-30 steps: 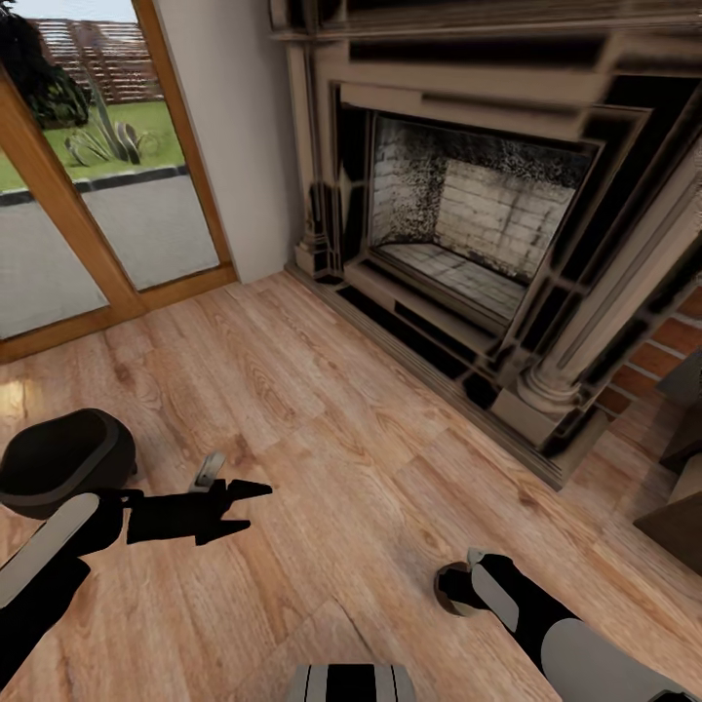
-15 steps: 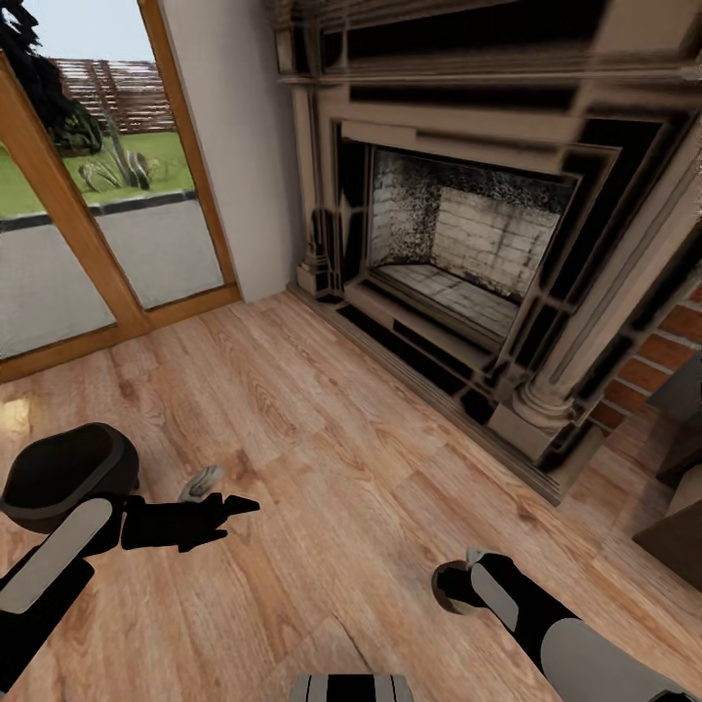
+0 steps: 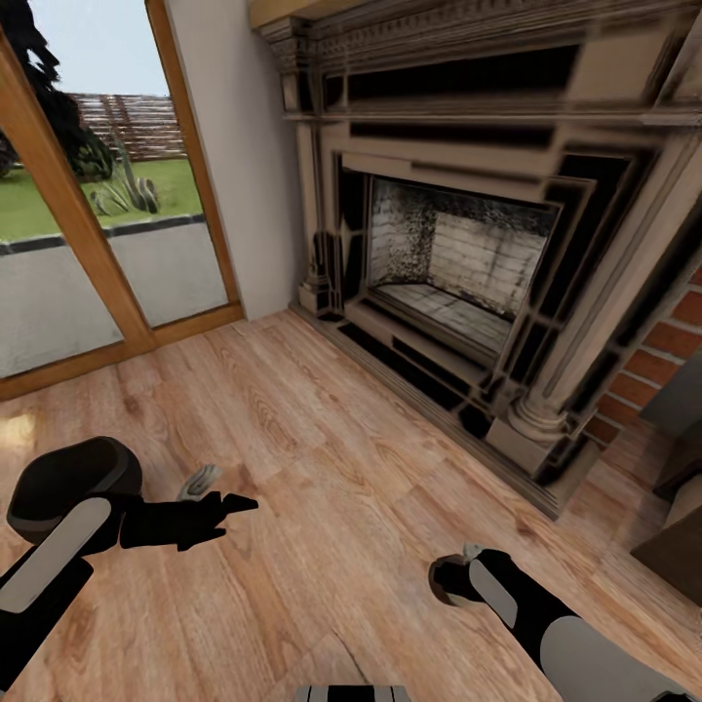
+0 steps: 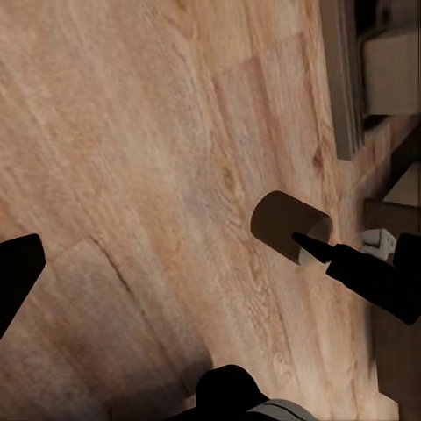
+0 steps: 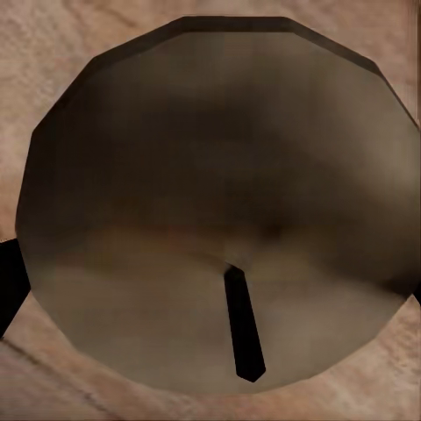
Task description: Place each of the two pumpkins and all three candles from the living room inside a cabinet in the living room (use any cabinet), then make sure every cabinet is closed, and position the cauldron so it is next to a table in the living room.
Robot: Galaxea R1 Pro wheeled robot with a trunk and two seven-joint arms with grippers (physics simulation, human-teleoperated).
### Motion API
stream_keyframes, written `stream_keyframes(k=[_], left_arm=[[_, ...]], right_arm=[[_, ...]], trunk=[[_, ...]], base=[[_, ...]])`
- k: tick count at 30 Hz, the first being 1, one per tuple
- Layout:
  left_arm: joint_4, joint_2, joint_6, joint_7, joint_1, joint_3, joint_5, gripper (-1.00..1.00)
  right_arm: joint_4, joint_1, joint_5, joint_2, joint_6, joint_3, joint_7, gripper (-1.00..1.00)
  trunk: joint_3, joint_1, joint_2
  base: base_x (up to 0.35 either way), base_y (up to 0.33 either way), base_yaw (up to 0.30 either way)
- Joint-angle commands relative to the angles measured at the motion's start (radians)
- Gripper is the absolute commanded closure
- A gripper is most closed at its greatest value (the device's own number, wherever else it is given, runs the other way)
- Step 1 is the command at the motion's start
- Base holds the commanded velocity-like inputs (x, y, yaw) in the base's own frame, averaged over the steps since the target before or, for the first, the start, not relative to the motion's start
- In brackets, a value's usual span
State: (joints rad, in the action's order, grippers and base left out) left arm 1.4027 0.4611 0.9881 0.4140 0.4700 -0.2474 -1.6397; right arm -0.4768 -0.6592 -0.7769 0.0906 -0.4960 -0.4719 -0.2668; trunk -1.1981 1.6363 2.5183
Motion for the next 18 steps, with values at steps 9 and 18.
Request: stream_keyframes(k=[9,18], left_arm=[[0.001,0.002,0.000,0.009,0.001,0.000,-0.011,-1.00],[0.001,0.002,0.001,0.009,0.001,0.001,-0.010,-1.00]], right_arm=[[-0.002,0.000,-0.012,0.001,-0.003,-0.008,-0.009,1.00],[-0.002,0.000,-0.012,0.001,-0.003,-0.007,-0.009,1.00]], trunk=[[0.037,-0.004,-0.002],[0.077,-0.008,-0.004]], base=[[-0.288,0.000,-0.130],[-0.338,0.000,-0.259]])
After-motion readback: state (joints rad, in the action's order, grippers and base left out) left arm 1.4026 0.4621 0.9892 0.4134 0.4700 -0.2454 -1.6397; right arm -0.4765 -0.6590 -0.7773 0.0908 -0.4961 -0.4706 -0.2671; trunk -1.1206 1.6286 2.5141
